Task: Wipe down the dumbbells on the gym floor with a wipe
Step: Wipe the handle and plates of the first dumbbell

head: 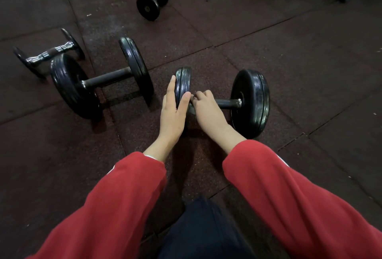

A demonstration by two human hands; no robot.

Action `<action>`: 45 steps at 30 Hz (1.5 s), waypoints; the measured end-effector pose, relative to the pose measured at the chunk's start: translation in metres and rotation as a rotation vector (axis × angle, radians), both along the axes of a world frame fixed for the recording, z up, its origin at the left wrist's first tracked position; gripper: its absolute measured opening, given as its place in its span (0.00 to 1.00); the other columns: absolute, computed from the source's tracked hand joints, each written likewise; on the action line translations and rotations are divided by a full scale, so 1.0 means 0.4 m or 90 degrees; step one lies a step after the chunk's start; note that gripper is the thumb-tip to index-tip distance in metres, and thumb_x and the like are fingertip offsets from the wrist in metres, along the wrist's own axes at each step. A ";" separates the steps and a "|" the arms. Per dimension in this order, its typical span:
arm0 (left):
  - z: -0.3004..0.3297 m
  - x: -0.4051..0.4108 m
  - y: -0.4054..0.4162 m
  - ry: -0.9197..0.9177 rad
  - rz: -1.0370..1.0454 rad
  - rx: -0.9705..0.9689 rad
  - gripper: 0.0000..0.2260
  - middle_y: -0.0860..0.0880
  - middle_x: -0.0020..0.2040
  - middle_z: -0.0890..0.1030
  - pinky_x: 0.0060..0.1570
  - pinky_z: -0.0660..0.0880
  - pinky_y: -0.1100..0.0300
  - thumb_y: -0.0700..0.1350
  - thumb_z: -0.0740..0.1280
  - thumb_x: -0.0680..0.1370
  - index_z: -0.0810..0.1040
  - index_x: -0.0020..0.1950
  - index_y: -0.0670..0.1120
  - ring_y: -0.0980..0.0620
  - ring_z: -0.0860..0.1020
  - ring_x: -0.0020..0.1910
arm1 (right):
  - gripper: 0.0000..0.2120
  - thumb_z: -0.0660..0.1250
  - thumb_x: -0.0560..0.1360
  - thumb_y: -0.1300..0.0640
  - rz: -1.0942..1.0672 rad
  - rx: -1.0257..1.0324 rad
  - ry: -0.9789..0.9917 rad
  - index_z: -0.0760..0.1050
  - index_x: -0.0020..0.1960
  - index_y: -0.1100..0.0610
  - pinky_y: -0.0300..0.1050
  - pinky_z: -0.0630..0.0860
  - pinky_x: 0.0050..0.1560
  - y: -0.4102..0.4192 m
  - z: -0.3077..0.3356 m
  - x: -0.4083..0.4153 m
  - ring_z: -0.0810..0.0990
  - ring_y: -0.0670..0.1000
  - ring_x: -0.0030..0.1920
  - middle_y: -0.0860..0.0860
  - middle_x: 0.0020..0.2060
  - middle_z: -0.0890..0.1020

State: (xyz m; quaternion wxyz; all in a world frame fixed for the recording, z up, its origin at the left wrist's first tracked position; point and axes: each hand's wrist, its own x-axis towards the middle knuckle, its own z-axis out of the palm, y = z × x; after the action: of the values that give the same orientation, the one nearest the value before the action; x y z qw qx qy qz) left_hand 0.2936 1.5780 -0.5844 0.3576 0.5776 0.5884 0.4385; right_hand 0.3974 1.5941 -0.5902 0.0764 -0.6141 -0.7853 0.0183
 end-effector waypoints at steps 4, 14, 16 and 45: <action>0.002 0.000 -0.004 -0.009 -0.004 -0.005 0.25 0.49 0.71 0.65 0.54 0.56 0.78 0.48 0.58 0.80 0.54 0.75 0.52 0.65 0.60 0.60 | 0.18 0.60 0.70 0.63 0.026 0.058 0.001 0.79 0.56 0.66 0.44 0.80 0.47 -0.041 -0.046 0.015 0.80 0.57 0.42 0.56 0.47 0.81; 0.002 -0.002 -0.005 -0.010 -0.010 -0.002 0.25 0.51 0.73 0.62 0.59 0.54 0.74 0.49 0.58 0.80 0.54 0.75 0.52 0.66 0.58 0.63 | 0.20 0.57 0.73 0.67 -0.152 0.040 0.098 0.71 0.64 0.70 0.50 0.76 0.53 -0.088 -0.051 0.067 0.77 0.62 0.49 0.62 0.55 0.78; 0.001 -0.002 -0.006 -0.007 -0.011 -0.006 0.25 0.51 0.73 0.62 0.58 0.54 0.74 0.50 0.58 0.80 0.54 0.75 0.53 0.66 0.58 0.63 | 0.20 0.57 0.74 0.64 -0.093 0.022 0.087 0.71 0.64 0.69 0.50 0.76 0.55 -0.077 -0.036 0.041 0.77 0.62 0.50 0.61 0.55 0.78; 0.016 -0.004 -0.018 -0.013 -0.029 -0.028 0.25 0.50 0.73 0.62 0.56 0.53 0.75 0.50 0.57 0.81 0.52 0.76 0.53 0.65 0.58 0.63 | 0.17 0.51 0.79 0.64 -0.240 -0.012 -0.291 0.74 0.61 0.65 0.47 0.70 0.57 -0.035 0.008 0.090 0.71 0.59 0.61 0.60 0.58 0.75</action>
State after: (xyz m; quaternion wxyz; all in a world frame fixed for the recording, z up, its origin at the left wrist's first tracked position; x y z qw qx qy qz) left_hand 0.2919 1.5709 -0.5779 0.3862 0.5782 0.5808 0.4233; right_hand 0.4335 1.5799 -0.5870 -0.1063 -0.7383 -0.6538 -0.1274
